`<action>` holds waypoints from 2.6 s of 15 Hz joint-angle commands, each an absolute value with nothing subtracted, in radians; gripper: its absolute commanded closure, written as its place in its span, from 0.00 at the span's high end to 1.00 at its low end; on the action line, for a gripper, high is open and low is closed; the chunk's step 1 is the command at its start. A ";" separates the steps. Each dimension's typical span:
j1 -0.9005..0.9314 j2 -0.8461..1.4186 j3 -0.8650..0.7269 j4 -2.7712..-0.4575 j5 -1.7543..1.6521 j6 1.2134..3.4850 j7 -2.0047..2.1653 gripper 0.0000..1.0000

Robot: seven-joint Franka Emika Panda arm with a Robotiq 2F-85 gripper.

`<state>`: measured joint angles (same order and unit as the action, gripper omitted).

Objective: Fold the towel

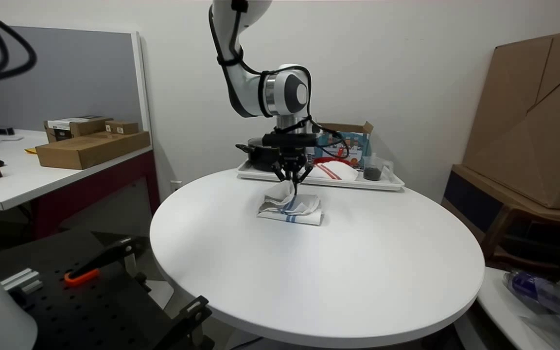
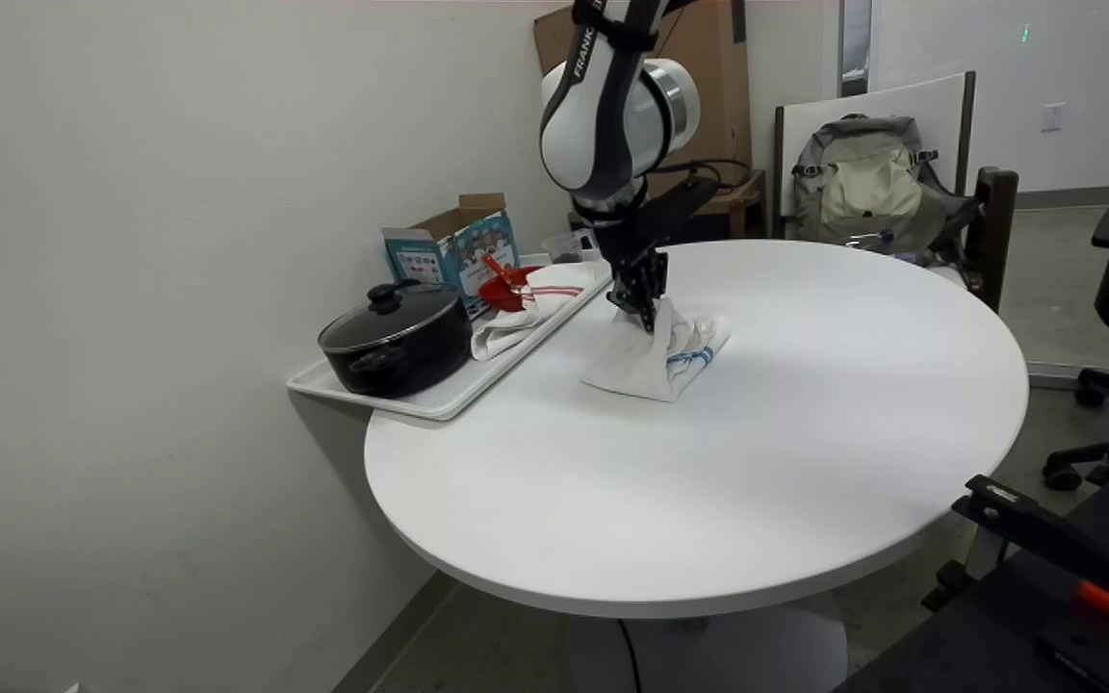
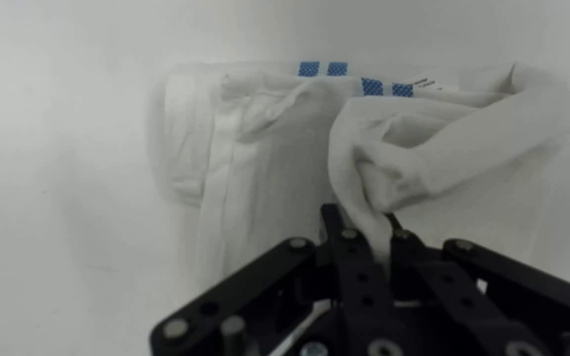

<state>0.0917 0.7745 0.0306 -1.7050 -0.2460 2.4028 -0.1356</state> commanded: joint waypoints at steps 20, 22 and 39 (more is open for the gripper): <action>0.024 0.938 -0.084 -1.436 -0.213 2.326 0.029 1.00; 0.025 0.934 -0.091 -1.445 -0.213 2.323 0.043 1.00; 0.180 0.401 -0.105 -2.168 -0.236 2.617 0.370 1.00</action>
<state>0.1452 0.5246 -0.0814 -1.9722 -0.2238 2.5487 0.3041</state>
